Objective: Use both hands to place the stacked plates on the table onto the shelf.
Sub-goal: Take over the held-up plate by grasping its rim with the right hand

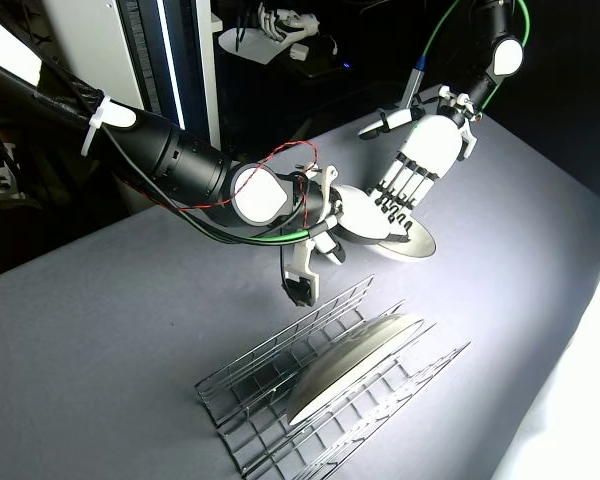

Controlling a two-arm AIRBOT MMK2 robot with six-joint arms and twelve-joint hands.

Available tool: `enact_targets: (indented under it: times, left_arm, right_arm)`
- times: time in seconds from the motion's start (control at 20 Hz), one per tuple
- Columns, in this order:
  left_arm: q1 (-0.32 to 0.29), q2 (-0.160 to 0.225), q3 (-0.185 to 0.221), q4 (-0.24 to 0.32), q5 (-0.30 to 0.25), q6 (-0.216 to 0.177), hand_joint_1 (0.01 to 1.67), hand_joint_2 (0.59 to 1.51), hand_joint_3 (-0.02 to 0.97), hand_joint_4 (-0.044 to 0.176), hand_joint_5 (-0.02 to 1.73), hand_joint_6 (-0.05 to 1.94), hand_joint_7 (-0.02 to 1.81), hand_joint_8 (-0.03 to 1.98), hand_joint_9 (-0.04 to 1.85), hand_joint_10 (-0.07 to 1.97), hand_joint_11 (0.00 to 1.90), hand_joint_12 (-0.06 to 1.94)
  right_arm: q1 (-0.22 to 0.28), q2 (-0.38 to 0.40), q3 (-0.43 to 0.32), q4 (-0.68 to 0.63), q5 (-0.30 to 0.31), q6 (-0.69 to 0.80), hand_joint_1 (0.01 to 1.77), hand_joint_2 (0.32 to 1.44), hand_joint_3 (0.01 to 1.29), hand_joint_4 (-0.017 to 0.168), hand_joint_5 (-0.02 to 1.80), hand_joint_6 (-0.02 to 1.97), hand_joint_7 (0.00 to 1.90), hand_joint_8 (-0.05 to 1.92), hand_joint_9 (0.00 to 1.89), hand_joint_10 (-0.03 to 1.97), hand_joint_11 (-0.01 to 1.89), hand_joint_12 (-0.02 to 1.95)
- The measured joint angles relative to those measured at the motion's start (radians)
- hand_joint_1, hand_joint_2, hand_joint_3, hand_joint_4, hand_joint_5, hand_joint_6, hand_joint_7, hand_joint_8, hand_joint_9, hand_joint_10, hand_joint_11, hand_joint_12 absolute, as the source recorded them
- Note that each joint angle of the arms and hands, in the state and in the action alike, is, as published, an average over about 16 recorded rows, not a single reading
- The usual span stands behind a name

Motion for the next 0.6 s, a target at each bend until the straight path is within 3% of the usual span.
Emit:
enact_targets:
  times: [0.25, 0.4, 0.6]
  left_arm:
    - [0.000, 0.000, -0.001, -0.001, 0.000, 0.000, 0.02, 0.992, -0.002, -0.011, -0.01, -0.02, 0.02, -0.01, 0.01, -0.01, 0.01, -0.03]
    - [0.000, 0.000, -0.001, -0.002, 0.001, 0.000, 0.02, 0.993, -0.002, -0.011, -0.01, -0.02, 0.02, -0.01, 0.01, -0.01, 0.01, -0.03]
    - [-0.010, 0.003, -0.001, 0.006, 0.001, -0.002, 0.02, 0.991, -0.003, -0.009, -0.01, -0.02, 0.01, -0.01, 0.02, -0.01, 0.01, -0.03]
  right_arm:
    - [-0.002, -0.003, 0.002, 0.002, 0.004, -0.002, 1.57, 1.07, 0.02, 0.003, 0.06, 0.03, 0.06, 0.01, 0.07, 0.01, 0.01, 0.18]
    - [-0.003, -0.004, 0.002, 0.005, 0.014, -0.004, 1.57, 1.08, 0.02, 0.003, 0.15, 0.05, 0.15, 0.02, 0.15, 0.06, 0.05, 0.41]
    - [-0.002, -0.004, 0.002, 0.011, 0.036, -0.005, 1.57, 1.06, 0.01, 0.003, 0.32, 0.25, 0.34, 0.15, 0.32, 0.23, 0.22, 0.83]
